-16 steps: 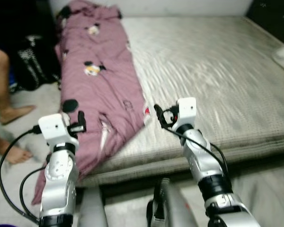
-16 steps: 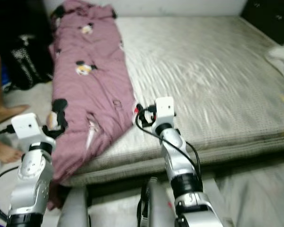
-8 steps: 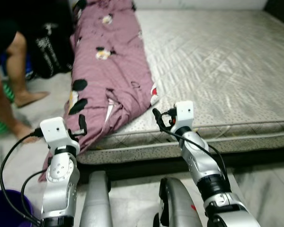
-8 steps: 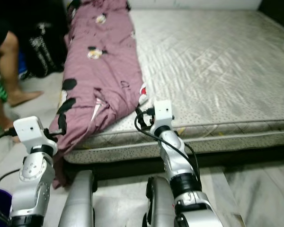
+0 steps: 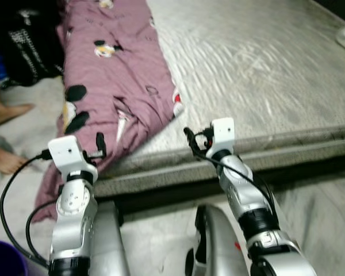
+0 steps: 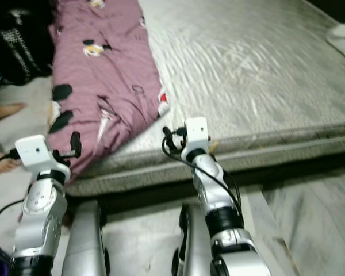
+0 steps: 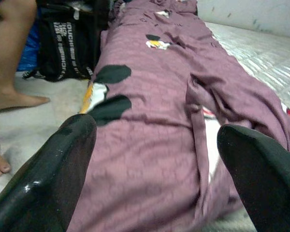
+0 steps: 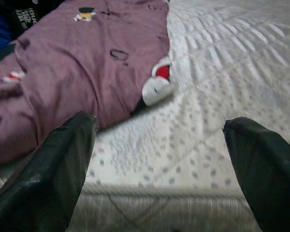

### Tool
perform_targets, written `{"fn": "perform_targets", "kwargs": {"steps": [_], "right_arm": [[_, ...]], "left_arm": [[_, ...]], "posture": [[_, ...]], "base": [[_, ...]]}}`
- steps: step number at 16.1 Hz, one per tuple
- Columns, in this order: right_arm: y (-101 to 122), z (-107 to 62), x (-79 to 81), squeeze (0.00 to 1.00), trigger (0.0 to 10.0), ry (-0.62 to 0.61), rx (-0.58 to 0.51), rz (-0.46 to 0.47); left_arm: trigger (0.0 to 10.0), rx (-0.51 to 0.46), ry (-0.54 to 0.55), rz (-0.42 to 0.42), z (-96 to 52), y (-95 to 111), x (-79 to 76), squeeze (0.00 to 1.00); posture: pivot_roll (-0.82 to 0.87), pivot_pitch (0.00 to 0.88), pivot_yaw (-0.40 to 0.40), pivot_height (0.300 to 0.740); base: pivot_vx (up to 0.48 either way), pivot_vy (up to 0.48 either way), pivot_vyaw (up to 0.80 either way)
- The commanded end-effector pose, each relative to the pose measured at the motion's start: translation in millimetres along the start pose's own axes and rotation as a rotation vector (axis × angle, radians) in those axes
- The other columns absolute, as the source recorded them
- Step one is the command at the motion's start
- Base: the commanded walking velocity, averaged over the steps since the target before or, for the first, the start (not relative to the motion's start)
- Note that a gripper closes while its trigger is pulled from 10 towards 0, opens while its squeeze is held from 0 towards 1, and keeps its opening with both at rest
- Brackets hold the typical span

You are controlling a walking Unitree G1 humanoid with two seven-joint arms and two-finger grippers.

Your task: Clean up the room

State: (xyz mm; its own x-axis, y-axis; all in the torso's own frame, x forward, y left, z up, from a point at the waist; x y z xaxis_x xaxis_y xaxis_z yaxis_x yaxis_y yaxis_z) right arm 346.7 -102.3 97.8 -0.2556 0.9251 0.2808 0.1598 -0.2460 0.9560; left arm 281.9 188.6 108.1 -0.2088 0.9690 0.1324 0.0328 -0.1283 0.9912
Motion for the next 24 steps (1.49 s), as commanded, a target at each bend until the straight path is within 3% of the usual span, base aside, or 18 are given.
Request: {"fn": "perform_targets", "kwargs": {"steps": [1,10,22,24], "right_arm": [[0.6,0.1,-0.7,0.0,10.0,0.001,0.003,0.0],[0.0,-0.2,-2.2,0.0,10.0,0.0,0.006,-0.001],[-0.8,0.4,-3.6,0.0,10.0,-0.005,0.018,-0.004],[-0.6,0.6,-3.7,0.0,10.0,-0.005,0.019,-0.005]], "left_arm": [[10.0,0.004,0.001,0.001,-1.1,0.5,0.7,0.0],[10.0,-0.006,0.004,-0.052,-0.3,1.3,2.3,0.0],[10.0,-0.027,-0.01,-0.058,4.6,5.2,-1.1,0.0],[10.0,-0.039,-0.018,-0.067,7.2,9.0,-2.7,0.0]], "posture": [[0.07,0.098,-0.046,0.49],[0.07,0.091,-0.048,0.49],[0.07,0.095,-0.054,0.49],[0.07,0.097,-0.054,0.49]], "base": [[0.0,0.0,0.0],[0.032,0.0,0.0],[0.0,0.0,0.0],[0.454,0.0,0.0]]}}
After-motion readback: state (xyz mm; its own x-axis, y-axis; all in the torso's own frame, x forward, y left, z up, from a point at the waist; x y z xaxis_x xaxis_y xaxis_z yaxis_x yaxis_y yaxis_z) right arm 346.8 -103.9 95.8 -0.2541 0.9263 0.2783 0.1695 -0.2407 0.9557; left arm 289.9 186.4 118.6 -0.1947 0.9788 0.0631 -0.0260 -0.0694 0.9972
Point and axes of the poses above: a point about 5 cm out from each wrist's last joint towards the gripper, its own z axis pointing out of the wrist towards the gripper, its own y axis along the axis of the wrist's last joint, x = y × z, the point moved 1 cm from there along z, pointing out of the wrist towards the gripper, and after that the axes turned 14 degrees about z, right-handed, at the moved point
